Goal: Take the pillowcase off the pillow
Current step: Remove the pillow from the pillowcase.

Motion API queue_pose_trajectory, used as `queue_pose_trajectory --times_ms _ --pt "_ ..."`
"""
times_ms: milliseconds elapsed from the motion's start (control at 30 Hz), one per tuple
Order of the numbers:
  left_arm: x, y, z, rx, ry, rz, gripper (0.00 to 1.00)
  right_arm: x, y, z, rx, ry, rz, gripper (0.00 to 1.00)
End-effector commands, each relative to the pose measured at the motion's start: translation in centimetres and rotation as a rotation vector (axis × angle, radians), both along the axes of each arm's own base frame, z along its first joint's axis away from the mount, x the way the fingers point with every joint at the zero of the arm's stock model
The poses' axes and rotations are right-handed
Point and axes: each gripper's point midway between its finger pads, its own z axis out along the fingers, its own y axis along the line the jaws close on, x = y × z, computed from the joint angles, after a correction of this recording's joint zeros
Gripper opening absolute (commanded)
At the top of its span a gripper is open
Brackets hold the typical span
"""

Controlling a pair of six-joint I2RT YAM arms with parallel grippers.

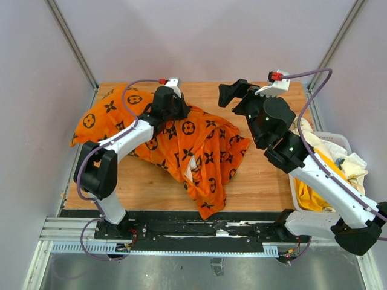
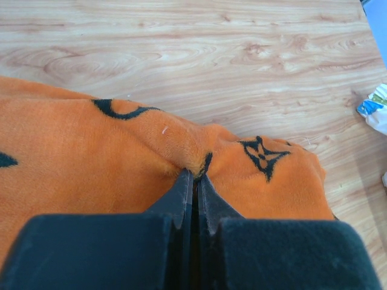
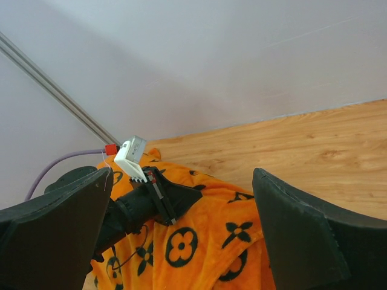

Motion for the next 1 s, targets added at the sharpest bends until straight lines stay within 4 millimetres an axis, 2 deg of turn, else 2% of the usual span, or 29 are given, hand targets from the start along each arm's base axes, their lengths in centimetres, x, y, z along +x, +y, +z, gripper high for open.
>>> queue_pose_trajectory --times_ms 0,133,233,300,367,500,633,800,900,967 --pt "0.1 -2.2 2.3 -0.006 -0.048 -0.095 0.0 0.6 0.4 0.2 -0.007 -0.021 0.001 0.98" --pt "-0.2 -1.3 3.4 0.002 -0.082 -0.062 0.0 1.3 1.6 -0.3 -0.045 0.001 0.029 0.98" --pt "-0.6 -0.8 4.6 0.0 -0.108 -0.053 0.0 2.5 1.2 -2.4 -0.064 0.042 -0.018 0.98" --pt "-0.9 -0.7 5.4 -0.005 -0.12 -0.06 0.0 3.9 0.0 -5.0 -0.092 0.084 -0.076 0.98" --pt "-1.2 -0.6 6.0 -0.01 -0.132 -0.06 0.0 5.6 -0.7 -8.2 -0.103 0.127 -0.051 0.98" --pt "-1.7 0.4 6.8 0.008 -0.154 -0.034 0.0 8.4 -0.3 -16.0 -0.01 0.324 0.095 0.98" --pt "-1.7 1.6 6.6 0.044 -0.157 0.01 0.0 9.5 1.2 -21.8 -0.037 0.464 0.146 0.98" --pt "-1.1 2.5 5.7 0.093 -0.142 0.057 0.0 8.6 4.7 -26.4 0.057 0.58 0.3 0.99" --pt "-0.5 3.6 5.2 0.133 -0.134 0.112 0.0 8.3 5.6 -28.4 0.11 0.621 0.326 1.0" --pt "-0.1 4.4 5.1 0.161 -0.131 0.149 0.0 8.1 6.0 -29.1 0.121 0.624 0.347 0.9"
